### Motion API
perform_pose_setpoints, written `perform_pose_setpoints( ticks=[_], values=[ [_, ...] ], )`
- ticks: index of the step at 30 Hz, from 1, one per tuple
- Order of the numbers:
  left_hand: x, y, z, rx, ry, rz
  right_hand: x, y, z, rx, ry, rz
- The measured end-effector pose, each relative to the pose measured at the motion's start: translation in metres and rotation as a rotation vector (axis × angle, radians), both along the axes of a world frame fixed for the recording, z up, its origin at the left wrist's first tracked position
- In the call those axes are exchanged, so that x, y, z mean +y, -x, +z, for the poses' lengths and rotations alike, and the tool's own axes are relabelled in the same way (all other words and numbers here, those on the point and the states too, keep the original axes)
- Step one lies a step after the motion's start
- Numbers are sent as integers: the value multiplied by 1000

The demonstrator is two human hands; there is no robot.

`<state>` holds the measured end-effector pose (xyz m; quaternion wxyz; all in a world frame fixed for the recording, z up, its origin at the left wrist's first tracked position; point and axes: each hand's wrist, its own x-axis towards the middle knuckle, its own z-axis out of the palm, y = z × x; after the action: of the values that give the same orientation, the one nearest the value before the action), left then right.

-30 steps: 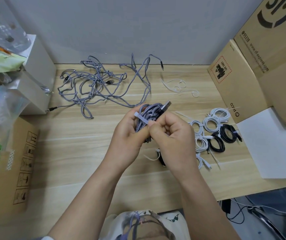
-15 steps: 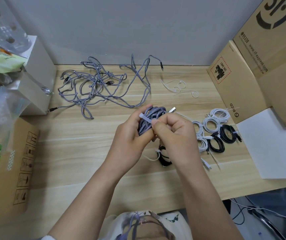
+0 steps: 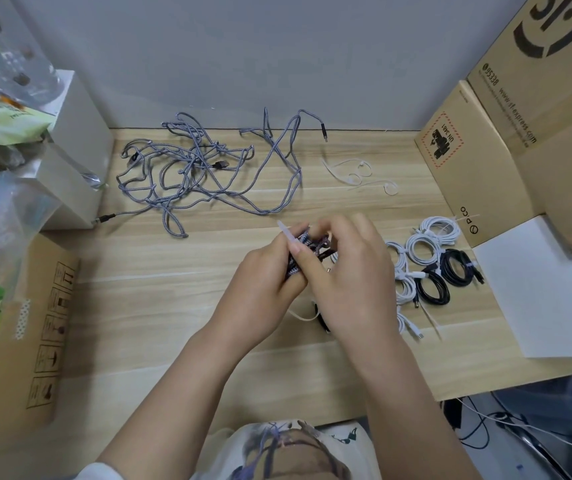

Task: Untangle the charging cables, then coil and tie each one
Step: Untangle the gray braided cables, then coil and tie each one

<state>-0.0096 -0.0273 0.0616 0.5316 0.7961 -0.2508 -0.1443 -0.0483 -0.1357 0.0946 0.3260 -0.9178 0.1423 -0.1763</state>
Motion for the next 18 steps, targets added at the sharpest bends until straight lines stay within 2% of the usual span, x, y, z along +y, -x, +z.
perform_pose_setpoints(
  ticks=[7, 14, 16, 18],
  values=[
    [-6, 3, -3, -66, 5, -28, 1, -4, -3, -37, -179, 50],
    [-13, 4, -11, -49, -10, -47, 4, 0, -2, -162, -211, 102],
    [-13, 2, -20, -13, -47, -20, 6, 2, 2, -195, -293, 158],
    [-12, 0, -26, 66, -28, 17, 8, 4, 7, -194, -475, 229]
  ],
)
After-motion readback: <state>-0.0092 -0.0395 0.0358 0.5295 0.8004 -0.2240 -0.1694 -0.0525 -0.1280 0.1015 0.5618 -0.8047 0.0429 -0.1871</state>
